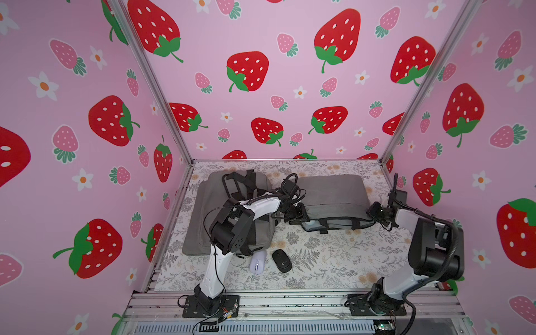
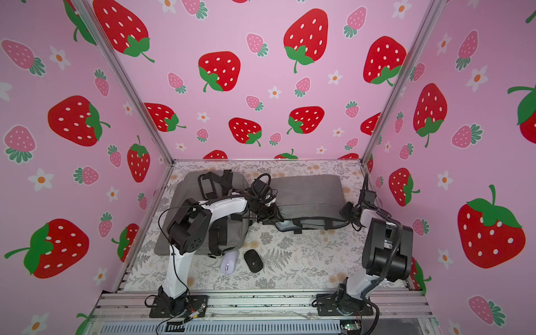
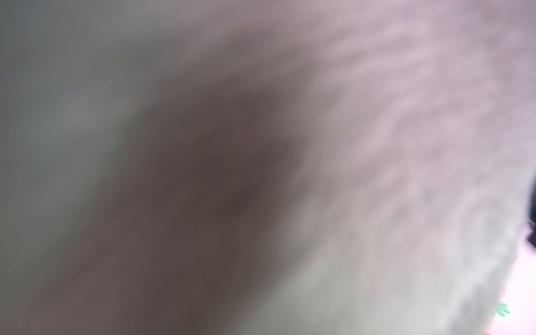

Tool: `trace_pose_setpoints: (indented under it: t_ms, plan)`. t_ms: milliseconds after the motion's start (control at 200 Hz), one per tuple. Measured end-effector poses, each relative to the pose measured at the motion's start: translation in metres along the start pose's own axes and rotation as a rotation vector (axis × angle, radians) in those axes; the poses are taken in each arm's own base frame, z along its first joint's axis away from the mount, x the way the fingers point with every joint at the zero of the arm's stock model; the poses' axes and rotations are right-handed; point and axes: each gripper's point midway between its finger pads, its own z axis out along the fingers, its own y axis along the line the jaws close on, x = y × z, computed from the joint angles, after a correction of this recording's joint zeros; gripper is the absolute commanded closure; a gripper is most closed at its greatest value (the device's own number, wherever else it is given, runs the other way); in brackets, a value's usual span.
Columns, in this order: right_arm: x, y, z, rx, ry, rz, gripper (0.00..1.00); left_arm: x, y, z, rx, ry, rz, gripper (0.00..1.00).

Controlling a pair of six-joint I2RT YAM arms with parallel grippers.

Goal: Put the mouse into the laptop bag
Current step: Adjust the zippered laptop bag at the center of the board.

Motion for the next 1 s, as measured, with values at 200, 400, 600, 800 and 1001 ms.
trace_pose_setpoints:
  t_ms: [200,400,600,800,1001]
  plan:
    - [0.05,-0.012,-0.035,0.003,0.003,0.051,1.0,-0.053,0.003,-0.008,0.008,-0.094,-0.008,0.11]
    - [0.103,0.003,-0.062,-0.077,0.044,0.047,0.94,-0.088,0.017,-0.028,0.008,-0.17,-0.048,0.03]
    - [0.132,0.023,-0.086,-0.142,0.102,-0.012,0.56,-0.103,0.005,-0.046,0.018,-0.222,-0.016,0.02]
    - [0.132,0.016,-0.102,-0.11,0.093,-0.037,0.51,-0.073,-0.013,-0.068,-0.026,-0.24,0.05,0.03]
    - [0.145,0.008,-0.081,-0.085,0.213,-0.011,0.51,0.001,-0.046,-0.075,-0.077,-0.205,0.216,0.1]
